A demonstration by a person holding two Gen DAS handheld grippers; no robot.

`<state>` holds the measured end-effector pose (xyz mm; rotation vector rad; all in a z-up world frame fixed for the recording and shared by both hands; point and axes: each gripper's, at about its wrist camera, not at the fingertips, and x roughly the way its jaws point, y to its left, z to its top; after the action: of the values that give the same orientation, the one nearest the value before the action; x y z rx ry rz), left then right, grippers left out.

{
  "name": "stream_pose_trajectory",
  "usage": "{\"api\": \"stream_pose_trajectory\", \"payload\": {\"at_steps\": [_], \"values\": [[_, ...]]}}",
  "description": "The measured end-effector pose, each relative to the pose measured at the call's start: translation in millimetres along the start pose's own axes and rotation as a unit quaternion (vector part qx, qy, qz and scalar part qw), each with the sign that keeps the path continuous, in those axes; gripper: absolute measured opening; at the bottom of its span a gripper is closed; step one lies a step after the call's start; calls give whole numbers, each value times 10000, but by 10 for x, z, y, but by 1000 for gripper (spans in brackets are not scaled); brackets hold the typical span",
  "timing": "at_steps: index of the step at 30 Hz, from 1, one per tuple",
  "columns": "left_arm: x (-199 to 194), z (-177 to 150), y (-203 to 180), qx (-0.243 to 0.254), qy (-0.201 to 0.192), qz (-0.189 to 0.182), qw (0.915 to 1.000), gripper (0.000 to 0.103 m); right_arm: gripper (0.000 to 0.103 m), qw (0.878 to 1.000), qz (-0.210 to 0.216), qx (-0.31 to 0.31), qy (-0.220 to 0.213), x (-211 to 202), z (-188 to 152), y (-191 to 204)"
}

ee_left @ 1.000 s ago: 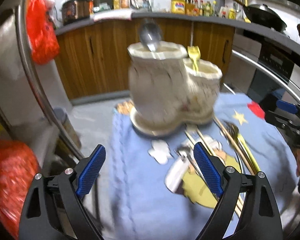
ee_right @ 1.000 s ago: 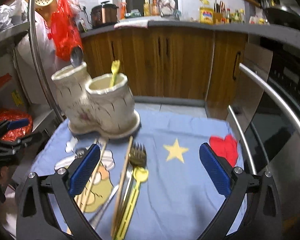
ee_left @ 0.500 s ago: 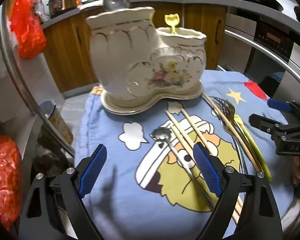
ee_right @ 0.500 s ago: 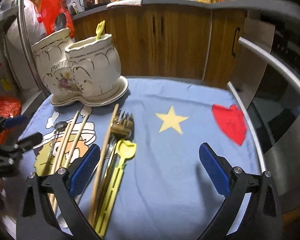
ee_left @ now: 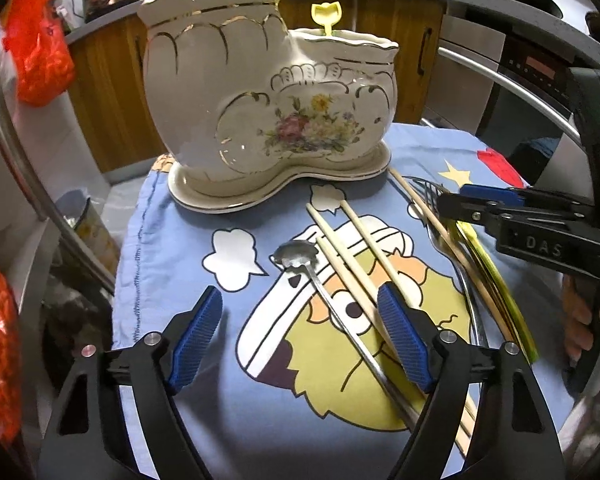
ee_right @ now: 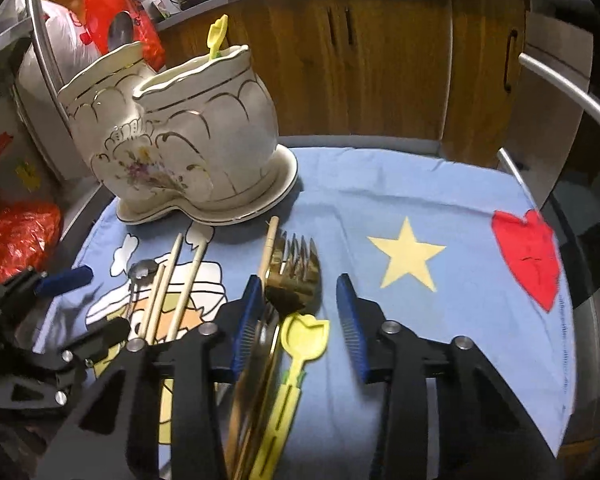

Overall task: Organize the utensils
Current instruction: 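Grasp the small silver spoon with the left tool while the right tool grasps the gold fork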

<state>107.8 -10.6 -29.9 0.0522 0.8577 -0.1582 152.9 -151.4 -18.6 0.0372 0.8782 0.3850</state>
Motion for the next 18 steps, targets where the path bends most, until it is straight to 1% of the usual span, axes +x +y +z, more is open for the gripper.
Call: {"api": "stream_pose_trajectory", "payload": {"at_steps": [1, 2, 3, 4, 8, 9, 12, 14, 15, 17, 18], "values": [[9, 3, -7, -8, 10, -24, 10000, 79, 36, 10000, 61, 39, 29, 12, 7, -5], [13, 4, -4, -15, 25, -52, 10000, 76, 31, 9998, 142, 87, 72, 32, 10, -9], [17, 3, 2, -25, 35, -82, 10000, 74, 31, 9998, 160, 104, 89, 45, 14, -11], [24, 4, 5, -43, 47, -119, 9999, 72, 28, 9998, 153, 127, 71, 49, 10, -20], [48, 6, 17, -148, 109, -250, 9995, 64, 27, 9996, 179, 215, 23, 41, 8, -42], [49, 9, 22, -177, 117, -277, 9994, 64, 27, 9996, 188, 225, -4, 33, 4, -40], [63, 22, 7, -203, 121, -309, 9992, 59, 27, 9995, 182, 196, -164, -33, 1, -42], [86, 35, -7, -220, 141, -333, 9991, 52, 27, 9994, 148, 160, -266, -79, -7, -37], [96, 37, -11, -230, 152, -332, 9991, 51, 27, 9992, 151, 153, -333, -110, -12, -33], [134, 59, -29, -227, 174, -310, 9991, 41, 27, 9989, 162, 142, -416, -142, -15, -33], [145, 64, -34, -217, 167, -276, 9992, 40, 27, 9988, 167, 137, -442, -152, -18, -38]]}}
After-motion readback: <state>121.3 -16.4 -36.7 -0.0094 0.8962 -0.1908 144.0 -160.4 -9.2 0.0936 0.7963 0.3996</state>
